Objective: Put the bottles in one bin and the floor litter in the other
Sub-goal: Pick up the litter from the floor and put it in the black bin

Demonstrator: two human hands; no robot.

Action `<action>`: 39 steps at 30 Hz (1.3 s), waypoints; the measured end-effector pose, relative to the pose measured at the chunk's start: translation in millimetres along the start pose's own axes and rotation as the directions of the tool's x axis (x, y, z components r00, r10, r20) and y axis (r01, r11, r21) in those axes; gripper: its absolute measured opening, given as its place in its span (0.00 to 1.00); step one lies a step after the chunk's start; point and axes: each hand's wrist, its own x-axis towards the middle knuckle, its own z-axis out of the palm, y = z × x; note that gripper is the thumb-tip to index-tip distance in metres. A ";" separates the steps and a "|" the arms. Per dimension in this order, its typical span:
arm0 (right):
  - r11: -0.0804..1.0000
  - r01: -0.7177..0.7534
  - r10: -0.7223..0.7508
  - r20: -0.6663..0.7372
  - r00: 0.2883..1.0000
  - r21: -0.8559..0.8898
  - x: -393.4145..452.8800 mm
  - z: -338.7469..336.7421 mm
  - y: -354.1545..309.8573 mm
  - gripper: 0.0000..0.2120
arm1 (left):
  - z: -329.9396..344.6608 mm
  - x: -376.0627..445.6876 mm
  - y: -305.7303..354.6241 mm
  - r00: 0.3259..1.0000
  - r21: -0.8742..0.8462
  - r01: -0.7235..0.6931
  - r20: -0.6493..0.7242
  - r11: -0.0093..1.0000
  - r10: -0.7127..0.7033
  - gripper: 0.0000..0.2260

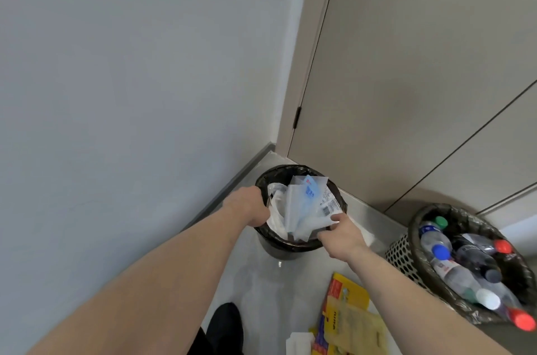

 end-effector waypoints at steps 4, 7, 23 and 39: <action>0.990 0.083 -0.084 -0.004 0.996 -0.112 -25.6 -17.1 39.4 0.25 | 7.3 -14.1 15.3 0.990 0.248 -0.140 0.071 0.959 0.126 0.10; 0.978 0.094 -0.094 0.005 0.996 -0.188 -46.6 -27.1 79.2 0.23 | 17.6 -30.9 38.1 0.977 0.406 -0.213 0.093 0.889 0.191 0.15; 0.923 -0.371 0.382 0.135 0.914 -0.100 -84.1 6.7 322.0 0.29 | 212.2 -70.6 110.5 0.922 0.309 -0.249 0.366 0.918 0.127 0.20; 0.815 -0.540 0.510 0.181 0.841 0.212 1.8 63.7 380.6 0.46 | 335.0 -47.3 105.1 0.884 -0.080 0.055 0.467 0.995 -0.011 0.28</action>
